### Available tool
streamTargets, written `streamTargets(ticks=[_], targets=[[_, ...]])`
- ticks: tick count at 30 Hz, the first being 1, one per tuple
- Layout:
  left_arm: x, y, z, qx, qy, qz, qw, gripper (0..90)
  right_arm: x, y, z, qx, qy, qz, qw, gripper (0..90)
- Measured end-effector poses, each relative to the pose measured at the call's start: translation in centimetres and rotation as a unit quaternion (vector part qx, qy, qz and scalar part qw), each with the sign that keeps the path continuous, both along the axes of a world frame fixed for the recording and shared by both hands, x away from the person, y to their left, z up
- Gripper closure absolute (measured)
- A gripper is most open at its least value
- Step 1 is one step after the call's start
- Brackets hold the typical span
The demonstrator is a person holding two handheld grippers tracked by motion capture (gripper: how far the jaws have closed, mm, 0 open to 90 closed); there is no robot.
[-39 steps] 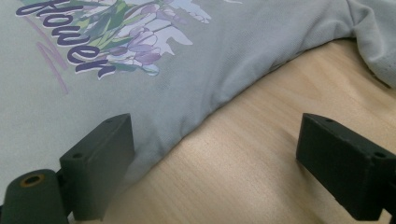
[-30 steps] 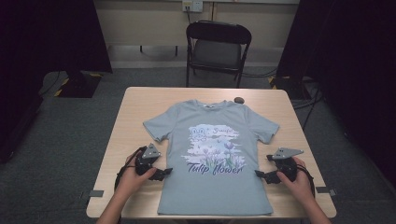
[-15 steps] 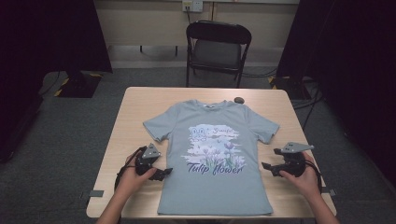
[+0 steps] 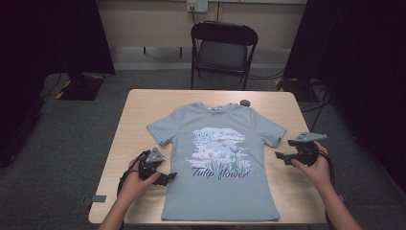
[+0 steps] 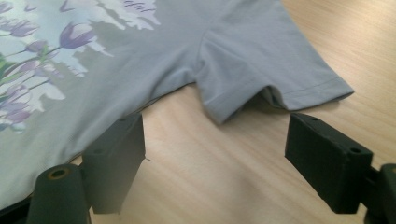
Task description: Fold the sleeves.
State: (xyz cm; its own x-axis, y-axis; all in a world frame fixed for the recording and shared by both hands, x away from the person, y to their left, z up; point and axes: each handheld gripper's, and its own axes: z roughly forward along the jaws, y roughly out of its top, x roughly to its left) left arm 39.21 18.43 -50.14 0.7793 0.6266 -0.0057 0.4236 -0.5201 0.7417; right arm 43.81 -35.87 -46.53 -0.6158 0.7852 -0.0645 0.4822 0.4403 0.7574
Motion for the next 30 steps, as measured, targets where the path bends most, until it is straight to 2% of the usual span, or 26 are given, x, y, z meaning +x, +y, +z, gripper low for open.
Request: streamTargets(ticks=[10,15,30], targets=[[0.0,0.0,0.0,0.000,0.000,0.000,1.0000,15.1,2.3,-1.1,0.1,0.008,0.000,-0.034,0.9994,22.1],[0.0,0.0,0.0,0.000,0.000,0.000,1.0000,15.1,3.9,-1.8,-0.2,0.025,0.006,-0.057,0.9981,24.1],[0.0,0.0,0.0,0.000,0.000,0.000,1.0000,15.1,7.3,-2.9,0.1,0.021,0.004,-0.093,0.9955,28.5]])
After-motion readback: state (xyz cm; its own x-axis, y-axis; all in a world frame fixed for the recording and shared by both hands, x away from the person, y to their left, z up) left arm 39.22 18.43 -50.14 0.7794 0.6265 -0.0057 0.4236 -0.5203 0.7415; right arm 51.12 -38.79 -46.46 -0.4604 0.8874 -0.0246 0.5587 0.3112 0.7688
